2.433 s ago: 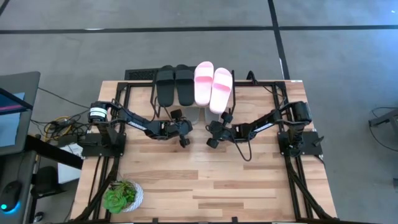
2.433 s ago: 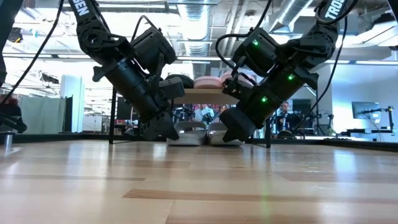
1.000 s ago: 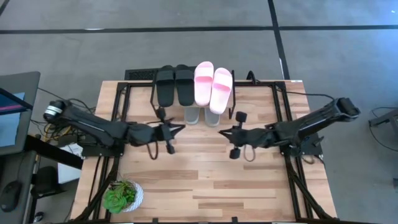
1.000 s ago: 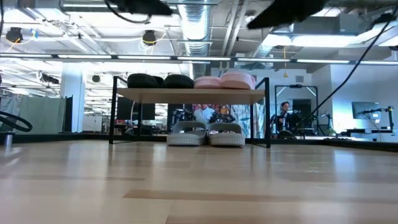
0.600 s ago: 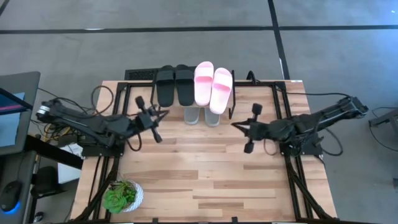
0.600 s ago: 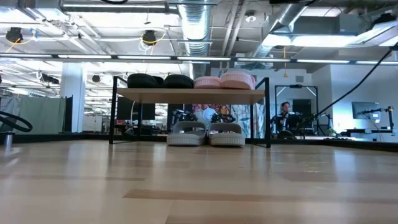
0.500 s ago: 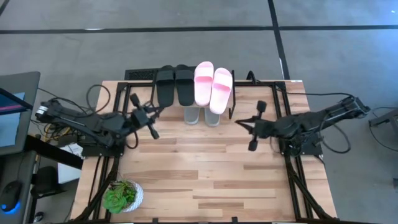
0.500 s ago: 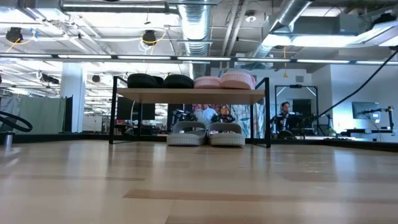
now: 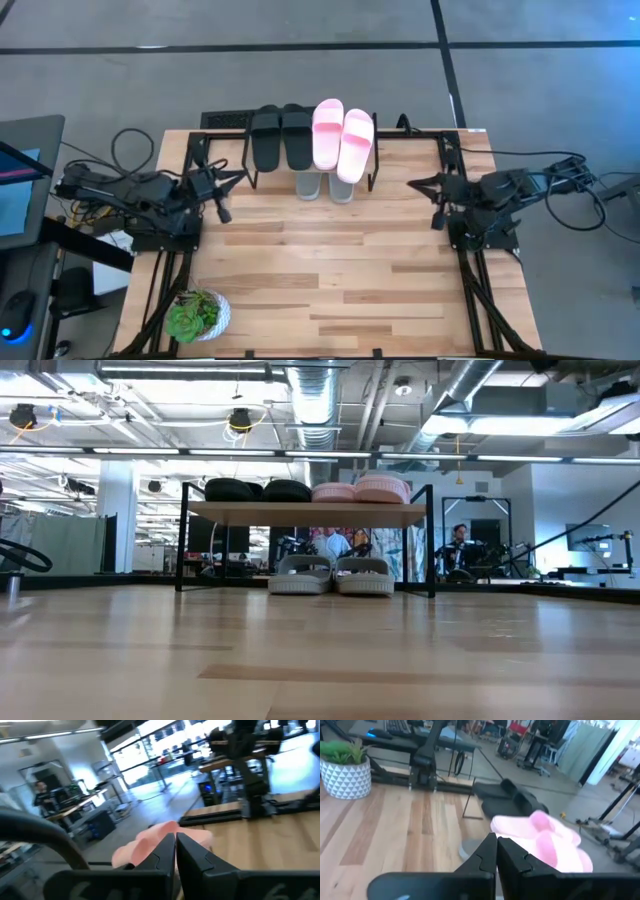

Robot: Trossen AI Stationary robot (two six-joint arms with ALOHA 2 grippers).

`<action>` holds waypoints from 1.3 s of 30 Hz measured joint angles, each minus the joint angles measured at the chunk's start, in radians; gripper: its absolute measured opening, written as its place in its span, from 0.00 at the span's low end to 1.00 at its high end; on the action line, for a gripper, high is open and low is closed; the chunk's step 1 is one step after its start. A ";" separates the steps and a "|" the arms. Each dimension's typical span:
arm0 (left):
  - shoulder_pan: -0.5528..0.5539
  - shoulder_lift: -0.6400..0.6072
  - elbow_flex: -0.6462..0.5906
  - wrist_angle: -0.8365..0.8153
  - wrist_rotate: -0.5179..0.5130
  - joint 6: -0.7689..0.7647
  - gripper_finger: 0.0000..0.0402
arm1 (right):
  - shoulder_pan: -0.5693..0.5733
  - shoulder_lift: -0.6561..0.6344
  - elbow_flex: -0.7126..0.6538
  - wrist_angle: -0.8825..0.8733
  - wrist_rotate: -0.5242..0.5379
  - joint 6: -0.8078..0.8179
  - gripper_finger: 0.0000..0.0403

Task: Pick and place slides into the shelf
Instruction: Return to Home Position

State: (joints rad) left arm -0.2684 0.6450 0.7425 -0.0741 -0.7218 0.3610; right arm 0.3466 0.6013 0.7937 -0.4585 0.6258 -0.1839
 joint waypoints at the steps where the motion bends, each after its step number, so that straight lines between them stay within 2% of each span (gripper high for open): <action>1: 0.000 -0.012 0.000 -0.020 0.015 -0.004 0.01 | 0.000 -0.007 0.000 -0.020 0.000 0.018 0.00; 6: 0.000 -0.058 0.000 -0.077 0.039 -0.017 0.01 | 0.000 -0.036 0.000 -0.071 -0.003 0.054 0.00; 15: 0.001 -0.151 -0.018 -0.140 0.116 -0.046 0.01 | 0.000 -0.133 -0.049 -0.082 -0.079 0.055 0.00; 22: 0.001 -0.243 -0.093 -0.136 0.115 -0.057 0.01 | 0.000 -0.277 -0.171 -0.026 -0.092 0.063 0.00; 31: 0.001 -0.363 -0.193 -0.092 0.115 -0.059 0.01 | 0.000 -0.449 -0.269 -0.005 -0.207 0.054 0.00; 39: 0.001 -0.441 -0.262 -0.086 0.115 -0.077 0.01 | 0.000 -0.509 -0.314 0.037 -0.285 0.045 0.00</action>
State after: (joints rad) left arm -0.2676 0.2037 0.4803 -0.1600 -0.6067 0.2836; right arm 0.3466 0.0924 0.4801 -0.4219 0.3411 -0.1385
